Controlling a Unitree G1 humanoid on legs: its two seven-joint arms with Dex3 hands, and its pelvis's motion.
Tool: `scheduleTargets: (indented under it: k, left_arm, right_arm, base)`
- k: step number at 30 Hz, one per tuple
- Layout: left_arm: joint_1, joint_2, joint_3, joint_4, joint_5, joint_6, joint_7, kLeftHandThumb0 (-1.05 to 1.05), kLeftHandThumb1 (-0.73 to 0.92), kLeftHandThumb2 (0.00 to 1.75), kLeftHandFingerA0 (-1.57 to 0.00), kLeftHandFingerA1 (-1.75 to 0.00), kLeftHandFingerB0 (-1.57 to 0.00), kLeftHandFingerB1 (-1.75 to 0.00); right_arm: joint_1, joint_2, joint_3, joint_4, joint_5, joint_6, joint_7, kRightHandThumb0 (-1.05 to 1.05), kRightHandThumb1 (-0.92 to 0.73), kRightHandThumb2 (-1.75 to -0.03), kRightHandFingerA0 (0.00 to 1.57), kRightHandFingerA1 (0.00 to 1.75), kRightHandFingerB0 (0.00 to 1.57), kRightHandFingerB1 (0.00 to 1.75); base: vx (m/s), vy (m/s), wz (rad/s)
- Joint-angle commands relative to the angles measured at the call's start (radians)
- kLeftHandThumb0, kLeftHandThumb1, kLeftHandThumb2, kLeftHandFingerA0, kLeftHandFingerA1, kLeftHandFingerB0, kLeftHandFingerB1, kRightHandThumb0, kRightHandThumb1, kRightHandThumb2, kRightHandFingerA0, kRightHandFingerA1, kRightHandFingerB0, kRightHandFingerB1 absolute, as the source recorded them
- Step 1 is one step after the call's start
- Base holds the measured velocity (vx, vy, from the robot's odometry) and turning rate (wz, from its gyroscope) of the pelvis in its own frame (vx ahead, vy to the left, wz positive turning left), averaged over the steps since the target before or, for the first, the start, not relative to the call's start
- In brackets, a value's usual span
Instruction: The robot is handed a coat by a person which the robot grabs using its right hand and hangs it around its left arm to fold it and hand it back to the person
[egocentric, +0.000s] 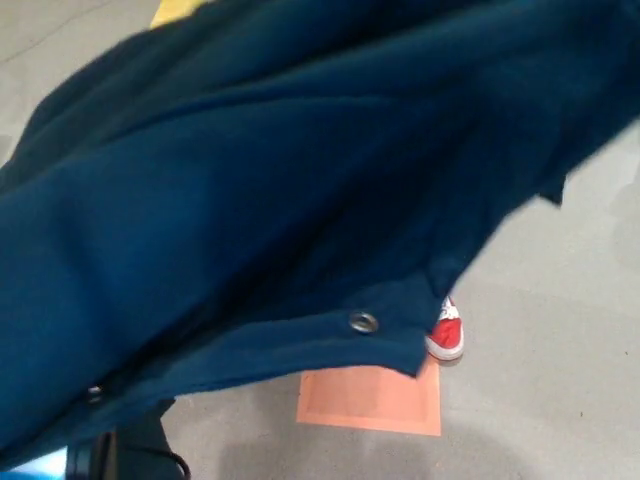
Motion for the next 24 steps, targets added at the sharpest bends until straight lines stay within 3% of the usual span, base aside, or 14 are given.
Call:
scheduleTargets:
  k: [1,4,5,9,10,11,12,13,14,16,20,21,22,24]
  left_arm:
    - [0.045,0.147,0.089,0.008,-0.054,-0.096,-0.030,-0.31,0.50,1.03,-0.06,-0.50,-0.06,-0.49]
    - [0.046,0.150,0.098,0.004,-0.052,-0.098,-0.033,-0.31,0.50,1.03,-0.06,-0.50,-0.06,-0.49]
    - [0.045,0.147,0.099,-0.001,-0.052,-0.097,-0.036,-0.56,0.72,0.62,-0.21,-0.32,-0.19,-0.30]
    - [0.040,0.141,0.108,-0.008,-0.052,-0.097,-0.045,-0.55,0.72,0.62,-0.19,-0.31,-0.19,-0.30]
    - [0.040,0.142,0.112,-0.007,-0.053,-0.099,-0.049,-0.56,0.72,0.62,-0.19,-0.31,-0.19,-0.31]
    - [0.041,0.143,0.114,-0.007,-0.053,-0.100,-0.051,-0.56,0.72,0.62,-0.19,-0.31,-0.19,-0.31]
    - [0.040,0.143,0.115,-0.006,-0.051,-0.102,-0.051,-0.56,0.72,0.62,-0.20,-0.32,-0.17,-0.30]
    - [0.040,0.144,0.118,-0.007,-0.050,-0.104,-0.051,-0.56,0.71,0.61,-0.19,-0.31,-0.18,-0.31]
    - [0.040,0.145,0.120,-0.009,-0.050,-0.107,-0.051,-0.56,0.71,0.61,-0.19,-0.31,-0.18,-0.31]
    - [0.042,0.149,0.119,-0.013,-0.047,-0.107,-0.053,-0.57,0.71,0.62,-0.20,-0.32,-0.19,-0.31]
    - [0.042,0.150,0.123,-0.026,-0.052,-0.106,-0.058,-0.57,0.71,0.61,-0.20,-0.32,-0.18,-0.31]
    - [0.040,0.149,0.125,-0.030,-0.056,-0.103,-0.058,-0.56,0.70,0.61,-0.21,-0.32,-0.19,-0.31]
    - [0.039,0.148,0.126,-0.028,-0.056,-0.105,-0.059,-0.31,0.49,1.02,-0.06,-0.50,-0.06,-0.49]
    - [0.035,0.142,0.129,-0.030,-0.062,-0.107,-0.063,-0.31,0.48,1.02,-0.07,-0.50,-0.07,-0.50]
  right_arm:
    - [0.418,0.002,-0.255,0.167,0.169,-0.139,-0.047,-0.31,-0.83,-0.67,1.26,0.65,1.16,0.77]
    - [0.548,0.028,-0.177,0.236,0.087,-0.164,-0.083,-0.35,-0.83,-0.64,1.23,0.71,1.15,0.76]
    - [0.579,0.031,-0.159,0.246,0.077,-0.152,-0.078,-0.33,-0.83,-0.65,1.20,0.67,1.11,0.77]
    - [0.652,-0.001,-0.078,0.347,0.021,-0.170,-0.091,-0.35,-0.83,-0.65,1.20,0.62,1.11,0.73]
    - [0.689,-0.031,-0.009,0.438,-0.052,-0.234,-0.118,-0.30,-0.85,-0.65,1.14,0.87,1.12,0.79]
    - [0.706,-0.046,0.024,0.480,-0.081,-0.264,-0.133,-0.30,-0.85,-0.65,1.14,0.87,1.12,0.79]
    - [0.717,-0.082,0.078,0.539,-0.142,-0.292,-0.155,-0.32,-0.82,-0.68,0.98,1.57,1.10,0.90]
    - [0.723,-0.124,0.147,0.610,-0.191,-0.295,-0.156,-0.32,-0.84,-0.65,1.06,1.13,1.13,0.81]
    - [0.724,-0.161,0.213,0.675,-0.229,-0.277,-0.138,-0.32,-0.84,-0.65,1.06,1.13,1.13,0.81]
    - [0.717,-0.206,0.317,0.790,-0.306,-0.290,-0.167,-0.38,-0.82,-0.66,1.09,0.61,1.13,0.71]
    - [0.666,-0.267,0.500,1.014,-0.388,-0.296,-0.181,-0.49,-0.81,-0.65,0.93,0.51,0.99,0.59]
    - [0.638,-0.276,0.552,1.086,-0.376,-0.254,-0.047,-0.67,-0.60,-0.95,0.36,0.53,0.19,0.42]
    - [0.629,-0.280,0.593,1.112,-0.398,-0.220,-0.014,-0.69,-0.50,-0.88,0.00,0.28,0.07,0.25]
    - [0.631,-0.287,0.647,1.136,-0.416,-0.203,-0.032,-0.66,-0.45,-0.80,0.00,0.13,0.00,0.12]
  base:
    - [0.00,0.000,0.00]
    - [0.00,0.000,0.00]
    - [0.00,0.000,0.00]
    - [0.00,0.000,0.00]
    - [0.00,0.000,0.00]
    - [0.00,0.000,0.00]
    - [0.00,0.000,0.00]
    - [0.00,0.000,0.00]
    - [0.00,0.000,0.00]
    - [0.00,0.000,0.00]
    - [0.00,0.000,0.00]
    - [0.00,0.000,0.00]
    - [0.00,0.000,0.00]
    - [0.00,0.000,0.00]
